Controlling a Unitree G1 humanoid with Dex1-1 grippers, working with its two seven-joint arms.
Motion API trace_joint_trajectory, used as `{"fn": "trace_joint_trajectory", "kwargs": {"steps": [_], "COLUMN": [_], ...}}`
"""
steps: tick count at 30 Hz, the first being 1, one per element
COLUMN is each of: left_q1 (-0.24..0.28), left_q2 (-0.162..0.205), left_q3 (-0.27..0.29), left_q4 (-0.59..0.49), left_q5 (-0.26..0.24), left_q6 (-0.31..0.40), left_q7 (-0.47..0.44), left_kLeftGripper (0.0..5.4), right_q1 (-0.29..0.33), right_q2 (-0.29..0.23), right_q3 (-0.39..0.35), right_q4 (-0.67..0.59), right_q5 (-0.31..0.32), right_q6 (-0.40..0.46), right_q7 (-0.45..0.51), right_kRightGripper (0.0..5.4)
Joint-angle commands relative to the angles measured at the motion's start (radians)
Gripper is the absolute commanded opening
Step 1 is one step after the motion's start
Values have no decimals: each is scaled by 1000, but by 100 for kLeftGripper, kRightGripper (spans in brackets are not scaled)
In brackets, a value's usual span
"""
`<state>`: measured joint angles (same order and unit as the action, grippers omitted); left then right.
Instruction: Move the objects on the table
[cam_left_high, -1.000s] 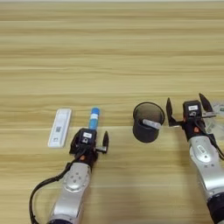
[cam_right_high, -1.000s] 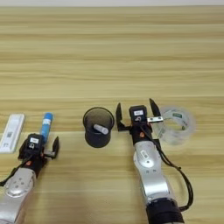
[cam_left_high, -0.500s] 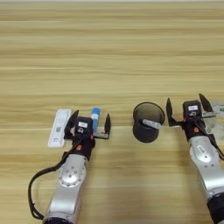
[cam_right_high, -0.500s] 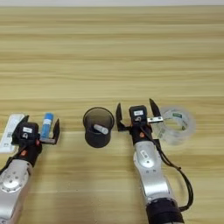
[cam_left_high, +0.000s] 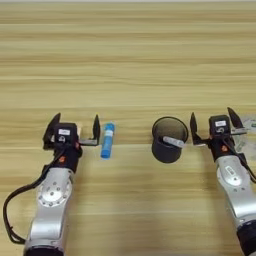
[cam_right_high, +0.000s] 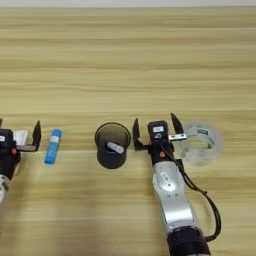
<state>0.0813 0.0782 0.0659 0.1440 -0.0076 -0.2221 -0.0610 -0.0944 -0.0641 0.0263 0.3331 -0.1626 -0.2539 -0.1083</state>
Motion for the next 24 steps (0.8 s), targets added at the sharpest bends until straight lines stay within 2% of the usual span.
{"fn": "trace_joint_trajectory", "kwargs": {"steps": [1, 7, 13, 19, 24], "left_q1": [-46, -95, -123, -137, -142], "left_q2": [41, 74, 83, 83, 84], "left_q3": [45, 85, 92, 89, 82], "left_q4": [125, 280, 380, 437, 457], "left_q5": [-24, -41, -41, -38, -27], "left_q6": [-52, -121, -172, -201, -197], "left_q7": [-16, -30, -42, -46, -38], "left_kLeftGripper": [538, 538, 538, 538, 538], "right_q1": [0, 2, 2, 2, -2], "right_q2": [-1, 2, 5, 8, 9], "right_q3": [-10, -26, -38, -46, -53], "right_q4": [-2, -9, -14, -17, -16], "right_q5": [9, 25, 31, 41, 50], "right_q6": [6, 6, 4, 1, -1], "right_q7": [-3, -4, -7, -7, -6], "right_kRightGripper": [540, 540, 540, 540, 540]}}
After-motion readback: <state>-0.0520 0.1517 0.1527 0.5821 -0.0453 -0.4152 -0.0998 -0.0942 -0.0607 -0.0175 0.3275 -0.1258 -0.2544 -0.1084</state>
